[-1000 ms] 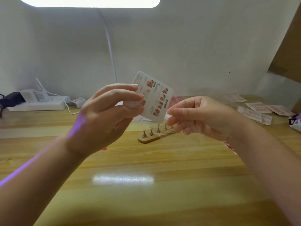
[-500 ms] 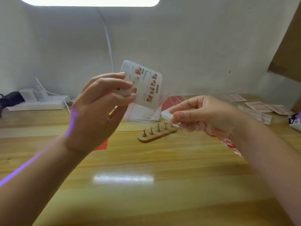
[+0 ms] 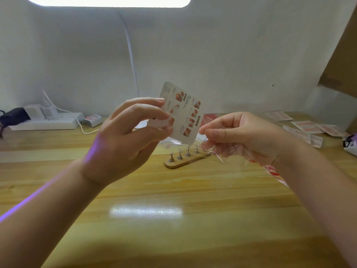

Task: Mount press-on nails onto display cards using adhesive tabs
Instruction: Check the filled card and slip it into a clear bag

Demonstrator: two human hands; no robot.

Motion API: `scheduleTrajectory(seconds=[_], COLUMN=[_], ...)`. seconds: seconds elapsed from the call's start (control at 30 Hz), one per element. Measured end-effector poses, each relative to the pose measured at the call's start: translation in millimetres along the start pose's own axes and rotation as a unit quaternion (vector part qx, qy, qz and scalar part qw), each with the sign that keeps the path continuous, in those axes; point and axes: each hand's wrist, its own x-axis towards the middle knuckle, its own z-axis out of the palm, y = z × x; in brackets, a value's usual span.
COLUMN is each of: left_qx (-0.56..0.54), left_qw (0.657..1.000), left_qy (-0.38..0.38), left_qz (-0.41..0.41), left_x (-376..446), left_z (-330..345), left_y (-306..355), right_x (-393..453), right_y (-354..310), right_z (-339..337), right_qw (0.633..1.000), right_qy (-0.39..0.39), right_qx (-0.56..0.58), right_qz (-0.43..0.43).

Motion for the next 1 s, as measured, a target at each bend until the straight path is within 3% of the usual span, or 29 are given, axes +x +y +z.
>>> scheduleTrajectory(seconds=[0.23, 0.47, 0.67, 0.73, 0.8, 0.9, 1.0], left_qx=[-0.005, -0.094, -0.098, -0.148, -0.224, -0.296, -0.322], left_qw=[1.000, 0.995, 0.994, 0.986, 0.959, 0.871, 0.786], left_qy=[-0.017, -0.032, -0.047, -0.060, -0.053, -0.041, -0.075], left_qz=[-0.013, 0.007, -0.002, -0.056, -0.167, -0.391, -0.522], left_x=[-1, -7, -8, -6, -1, 8, 10], left_z=[1, 9, 11, 10, 9, 8, 9], left_y=[2, 2, 4, 7, 12, 18, 15], right_x=[0, 1, 1, 1, 2, 1, 1], right_y=[2, 2, 2, 2, 2, 2, 2], right_z=[-5, -7, -7, -6, -5, -1, 4], right_qw=[1.000, 0.999, 1.000, 1.000, 0.998, 0.995, 0.994], right_qy=[-0.009, -0.016, -0.005, 0.023, 0.052, 0.073, 0.075], right_qx=[0.001, 0.042, -0.004, 0.000, -0.012, -0.045, -0.062], right_qz=[0.001, -0.001, 0.000, -0.012, -0.026, -0.044, -0.048])
